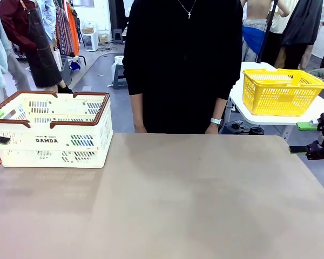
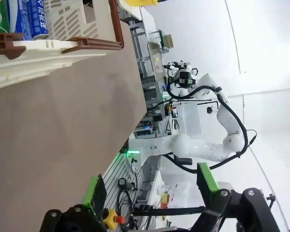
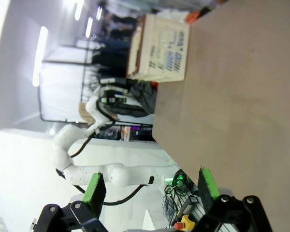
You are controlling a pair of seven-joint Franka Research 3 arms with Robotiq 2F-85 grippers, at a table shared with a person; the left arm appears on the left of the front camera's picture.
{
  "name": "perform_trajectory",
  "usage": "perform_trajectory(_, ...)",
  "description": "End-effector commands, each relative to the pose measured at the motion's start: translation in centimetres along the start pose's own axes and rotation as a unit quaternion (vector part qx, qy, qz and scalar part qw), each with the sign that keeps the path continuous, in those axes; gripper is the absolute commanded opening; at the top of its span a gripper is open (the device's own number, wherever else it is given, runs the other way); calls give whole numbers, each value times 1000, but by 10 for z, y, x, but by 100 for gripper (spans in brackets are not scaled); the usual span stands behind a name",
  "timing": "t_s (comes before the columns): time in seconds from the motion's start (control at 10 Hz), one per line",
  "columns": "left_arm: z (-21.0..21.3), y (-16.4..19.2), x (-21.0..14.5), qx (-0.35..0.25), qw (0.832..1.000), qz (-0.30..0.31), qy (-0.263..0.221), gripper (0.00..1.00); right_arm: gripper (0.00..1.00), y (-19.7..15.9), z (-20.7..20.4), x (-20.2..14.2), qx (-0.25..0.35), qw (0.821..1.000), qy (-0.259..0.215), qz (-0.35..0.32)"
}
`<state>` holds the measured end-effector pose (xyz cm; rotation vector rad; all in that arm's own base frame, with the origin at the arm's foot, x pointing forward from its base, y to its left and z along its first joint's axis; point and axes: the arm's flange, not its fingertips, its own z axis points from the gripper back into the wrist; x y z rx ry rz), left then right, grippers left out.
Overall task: Place the drinks into the Shopping basket.
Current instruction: Pick up one drink and place it into the Shopping basket.
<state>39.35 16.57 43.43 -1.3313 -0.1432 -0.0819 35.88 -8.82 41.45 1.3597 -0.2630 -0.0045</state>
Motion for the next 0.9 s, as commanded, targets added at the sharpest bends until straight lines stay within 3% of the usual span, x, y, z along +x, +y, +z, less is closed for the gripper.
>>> perform_trajectory(0.0,-1,0,-3,-9,1000,7,-7,100,100,3,2,1,-3,1000,7,3)
perform_trajectory(0.8,-1,0,-3,-9,1000,7,-7,100,100,3,2,1,-3,1000,7,3)
